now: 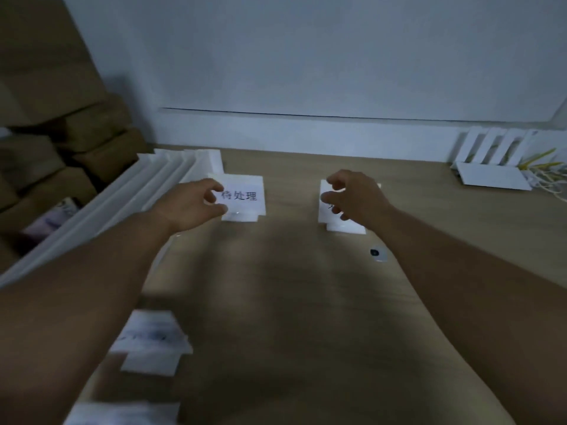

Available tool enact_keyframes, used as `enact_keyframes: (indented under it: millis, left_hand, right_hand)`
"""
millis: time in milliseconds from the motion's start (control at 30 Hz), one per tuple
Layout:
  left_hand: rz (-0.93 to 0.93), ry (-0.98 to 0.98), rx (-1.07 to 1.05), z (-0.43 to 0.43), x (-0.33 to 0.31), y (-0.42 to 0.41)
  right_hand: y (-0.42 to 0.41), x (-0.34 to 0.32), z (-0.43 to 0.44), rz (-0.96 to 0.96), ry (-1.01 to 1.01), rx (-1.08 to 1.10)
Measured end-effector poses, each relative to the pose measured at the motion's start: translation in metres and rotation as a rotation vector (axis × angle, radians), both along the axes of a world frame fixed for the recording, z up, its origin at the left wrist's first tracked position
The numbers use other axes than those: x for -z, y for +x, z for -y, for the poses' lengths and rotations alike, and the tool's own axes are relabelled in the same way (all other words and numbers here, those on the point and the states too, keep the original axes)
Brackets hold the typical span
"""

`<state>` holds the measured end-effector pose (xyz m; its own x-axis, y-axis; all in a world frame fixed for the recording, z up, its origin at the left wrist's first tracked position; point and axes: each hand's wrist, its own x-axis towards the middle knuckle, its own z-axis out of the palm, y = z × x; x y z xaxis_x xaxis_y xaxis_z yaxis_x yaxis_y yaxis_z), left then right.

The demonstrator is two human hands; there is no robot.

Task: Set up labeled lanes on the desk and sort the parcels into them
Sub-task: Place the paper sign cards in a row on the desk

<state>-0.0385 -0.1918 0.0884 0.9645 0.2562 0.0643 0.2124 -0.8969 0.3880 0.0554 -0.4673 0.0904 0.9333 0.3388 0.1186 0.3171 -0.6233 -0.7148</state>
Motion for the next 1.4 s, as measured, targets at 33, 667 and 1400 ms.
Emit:
enact_keyframes:
  millis: [33, 667, 1400]
  left_hand:
    - [-0.016, 0.005, -0.028, -0.015, -0.001, -0.022]
    - [-0.274, 0.009, -0.072, -0.126, 0.064, -0.182]
    - [-0.069, 0.016, 0.098, 0.069, 0.038, -0.062]
  right_hand:
    - [-0.017, 0.000, -0.015, -0.008, 0.003, -0.022]
    - [-0.185, 0.090, -0.184, -0.325, -0.095, -0.314]
    - [-0.081, 0.059, 0.034, -0.142, -0.093, -0.092]
